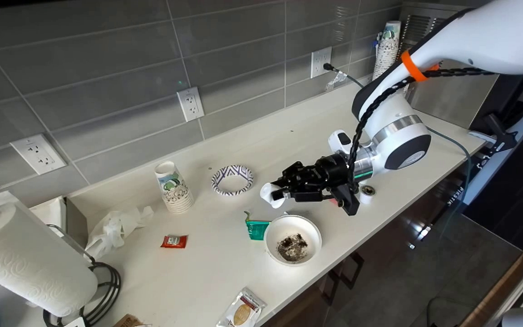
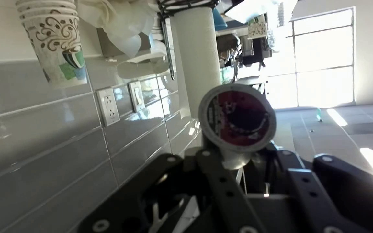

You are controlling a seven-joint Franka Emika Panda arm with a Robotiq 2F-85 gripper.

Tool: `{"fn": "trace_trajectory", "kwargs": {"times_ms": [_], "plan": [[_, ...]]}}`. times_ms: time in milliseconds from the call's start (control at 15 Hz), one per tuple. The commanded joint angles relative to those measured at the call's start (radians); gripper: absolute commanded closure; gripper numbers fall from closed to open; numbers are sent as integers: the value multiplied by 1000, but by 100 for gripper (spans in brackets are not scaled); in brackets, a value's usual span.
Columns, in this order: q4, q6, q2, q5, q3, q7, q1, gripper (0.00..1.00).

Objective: Pour the contents in the coffee pod into the white bowl.

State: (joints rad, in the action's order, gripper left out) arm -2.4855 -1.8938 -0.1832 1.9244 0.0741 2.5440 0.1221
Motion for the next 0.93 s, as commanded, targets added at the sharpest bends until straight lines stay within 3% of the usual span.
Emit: {"fn": "trace_trajectory", "kwargs": {"times_ms": [0,600,867], "plan": [[-4,101,-22,-2,-13,24,-18,92],[-5,264,-60,-5,-44,14,-48,92],[0,263,-66,-23,-51,3,-43,92]]}}
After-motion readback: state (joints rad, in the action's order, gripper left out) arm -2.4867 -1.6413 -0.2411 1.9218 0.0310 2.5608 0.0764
